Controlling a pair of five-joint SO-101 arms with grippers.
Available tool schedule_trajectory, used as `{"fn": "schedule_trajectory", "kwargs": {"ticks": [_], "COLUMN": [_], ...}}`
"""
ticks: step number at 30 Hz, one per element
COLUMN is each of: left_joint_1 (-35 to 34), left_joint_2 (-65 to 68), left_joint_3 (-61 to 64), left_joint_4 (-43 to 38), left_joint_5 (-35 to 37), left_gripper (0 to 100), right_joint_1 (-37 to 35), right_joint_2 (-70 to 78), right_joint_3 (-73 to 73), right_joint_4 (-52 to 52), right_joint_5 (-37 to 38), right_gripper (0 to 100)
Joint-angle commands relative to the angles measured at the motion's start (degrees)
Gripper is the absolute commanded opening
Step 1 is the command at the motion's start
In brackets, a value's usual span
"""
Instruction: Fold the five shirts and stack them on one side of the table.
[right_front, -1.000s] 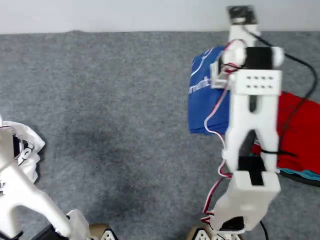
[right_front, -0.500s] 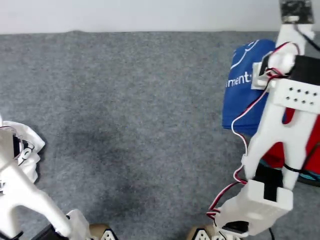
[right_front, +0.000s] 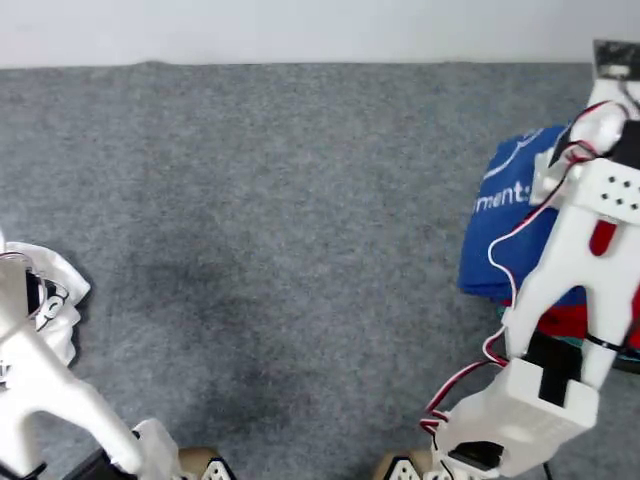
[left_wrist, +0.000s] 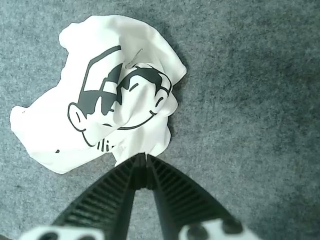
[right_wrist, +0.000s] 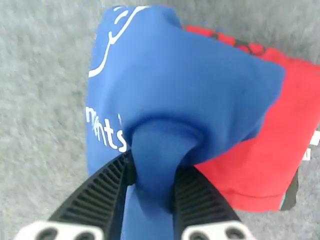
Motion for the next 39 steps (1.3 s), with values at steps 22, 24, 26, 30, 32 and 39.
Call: {"fn": "schedule_trajectory", "kwargs": {"ticks": [22,24,26,30,32,39], "left_joint_1": [0.4,0.4,0.4,0.4,0.4,0.4], "left_joint_2": [0.2,0.2,0.2,0.2,0.2,0.1], "left_joint_3": [-0.2,-0.2,-0.2,0.7,1.5,1.8], "left_joint_4": [-0.6,-0.6,-0.6,-0.6,-0.6,-1.3], "left_joint_5": [-0.6,-0.6,-0.6,-0.6,-0.6,-0.6], "left_gripper": [0,0,0,0,0,0], "right_joint_1": [17.1,17.1,17.1,17.2,18.0,18.2], "right_joint_2": [11.7,13.1,14.3,15.8,15.5,8.7], "right_joint_3": [3.0,3.0,3.0,3.0,2.9,-2.8], "right_joint_4": [-20.2,-20.5,-20.5,-20.0,-19.9,-15.3], "right_joint_5": [18.9,19.4,19.5,19.2,17.3,6.1], "right_gripper": [1.0,1.5,1.6,12.0,22.9,37.1]}}
